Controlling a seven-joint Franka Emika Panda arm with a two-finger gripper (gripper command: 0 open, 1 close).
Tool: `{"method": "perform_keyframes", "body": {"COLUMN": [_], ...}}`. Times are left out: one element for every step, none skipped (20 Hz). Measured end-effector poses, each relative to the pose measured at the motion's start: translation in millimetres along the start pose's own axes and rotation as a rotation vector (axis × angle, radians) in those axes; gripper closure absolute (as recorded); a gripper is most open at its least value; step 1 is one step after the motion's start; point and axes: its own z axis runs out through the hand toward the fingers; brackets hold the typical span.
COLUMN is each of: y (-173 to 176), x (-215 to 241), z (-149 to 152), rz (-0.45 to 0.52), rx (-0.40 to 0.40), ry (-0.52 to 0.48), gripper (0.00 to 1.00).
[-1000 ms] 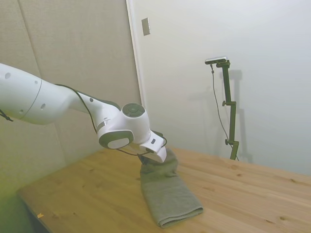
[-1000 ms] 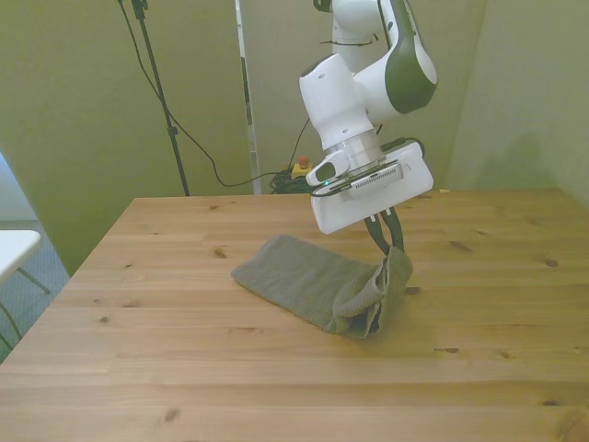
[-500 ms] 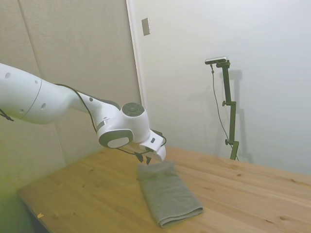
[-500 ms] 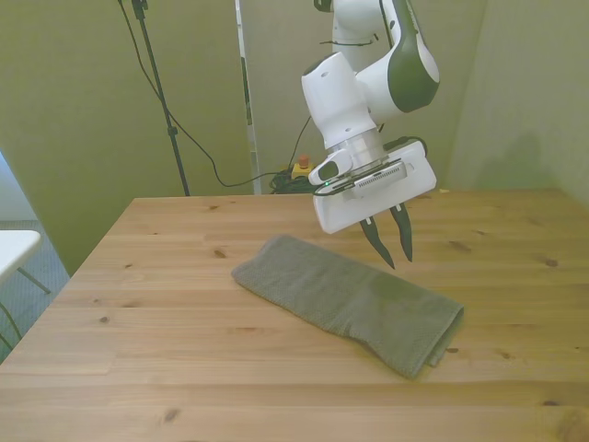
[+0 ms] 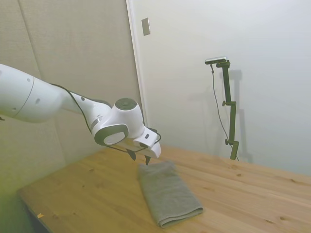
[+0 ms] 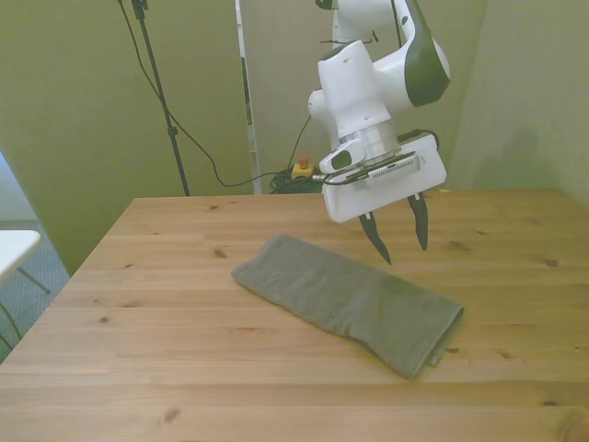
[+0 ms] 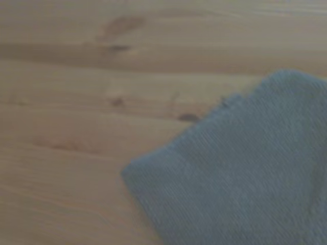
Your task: Unfold the towel
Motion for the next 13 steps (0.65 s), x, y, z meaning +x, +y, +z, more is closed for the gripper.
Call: {"method": "perform_keyframes", "body": {"y": [4, 6, 8, 9, 8, 5, 0, -6, -13, -22, -35, -52, -69], "x": [-1, 0, 0, 0, -2, -4, -7, -10, -17, -26, -40, -58, -81], "z": [1, -1, -4, -9, -16, -25, -34, -43, -49, -54, -56, -55, -52], "rz": [0.014, 0.03, 0.05, 0.073, 0.099, 0.127, 0.155, 0.184, 0.216, 0.25, 0.271, 0.272, 0.253], "rx": [-0.044, -0.085, -0.125, -0.163, -0.198, -0.229, -0.255, -0.28, -0.305, -0.331, -0.348, -0.356, -0.361], "ry": [0.01, 0.022, 0.032, 0.035, 0.036, 0.043, 0.053, 0.064, 0.071, 0.075, 0.076, 0.072, 0.061], "gripper": [0.0, 0.0, 0.0, 0.0, 0.0, 0.0, 0.0, 0.0, 0.0, 0.0, 0.0, 0.0, 0.0]}}
